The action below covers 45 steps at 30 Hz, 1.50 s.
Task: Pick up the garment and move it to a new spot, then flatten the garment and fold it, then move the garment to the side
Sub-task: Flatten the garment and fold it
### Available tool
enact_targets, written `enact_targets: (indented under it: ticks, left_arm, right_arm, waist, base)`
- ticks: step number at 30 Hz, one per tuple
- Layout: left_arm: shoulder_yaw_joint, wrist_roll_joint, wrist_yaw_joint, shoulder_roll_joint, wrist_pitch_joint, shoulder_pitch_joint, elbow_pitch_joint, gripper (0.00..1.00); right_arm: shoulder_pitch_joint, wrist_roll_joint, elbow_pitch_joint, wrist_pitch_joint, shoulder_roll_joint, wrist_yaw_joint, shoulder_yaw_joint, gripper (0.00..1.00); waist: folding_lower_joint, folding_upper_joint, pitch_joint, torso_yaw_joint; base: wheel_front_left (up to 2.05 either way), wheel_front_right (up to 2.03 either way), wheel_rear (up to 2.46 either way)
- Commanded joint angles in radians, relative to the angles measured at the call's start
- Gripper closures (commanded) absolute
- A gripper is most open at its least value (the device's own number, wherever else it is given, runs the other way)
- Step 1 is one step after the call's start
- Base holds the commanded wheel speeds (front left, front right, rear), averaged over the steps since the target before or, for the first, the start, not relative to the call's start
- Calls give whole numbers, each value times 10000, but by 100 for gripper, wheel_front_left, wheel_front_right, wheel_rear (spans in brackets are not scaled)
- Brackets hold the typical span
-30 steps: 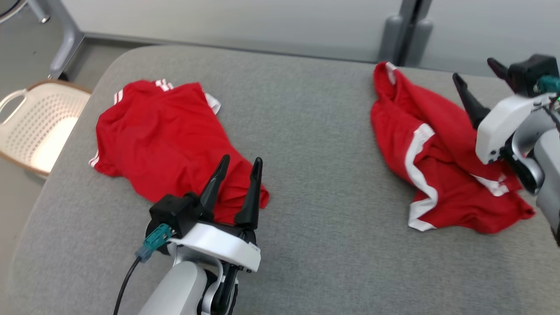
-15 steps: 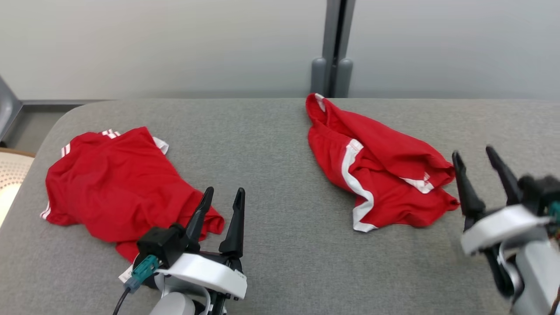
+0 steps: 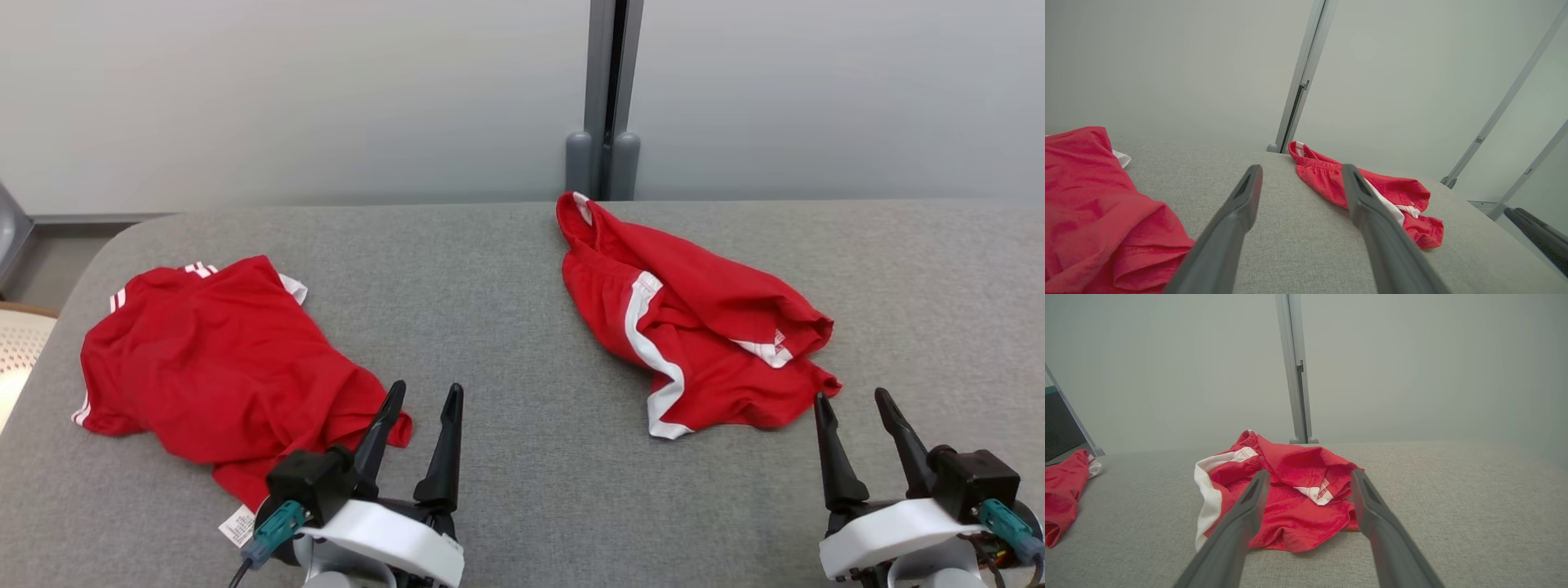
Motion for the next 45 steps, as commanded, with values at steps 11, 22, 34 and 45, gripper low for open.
enact_targets:
  ticks: [11,22,34,45]
  left_arm:
    - [-196,-35,99,42,-19,-247,-124,0]
    - [-304,1,90,35,-19,-660,-148,0]
    - [-279,-71,134,34,-19,-839,-103,0]
    - [-196,-224,116,36,-19,-371,-21,0]
  right_arm:
    - [-23,523,998,-7,450,2,-578,0]
    - [-1167,1747,2632,388,443,2,-759,0]
    - [-2098,2116,3258,86,-9,2,-21,100]
    - [-1376,1157,1357,1021,-1412,1,2,100]
  waist:
    - [1,-1,338,509]
    - [1,-1,1215,1043]
    - [1,-1,1520,1094]
    - [1,-1,741,343]
  base:
    - [0,0,0]
    - [0,0,0]
    - [0,0,0]
    - [0,0,0]
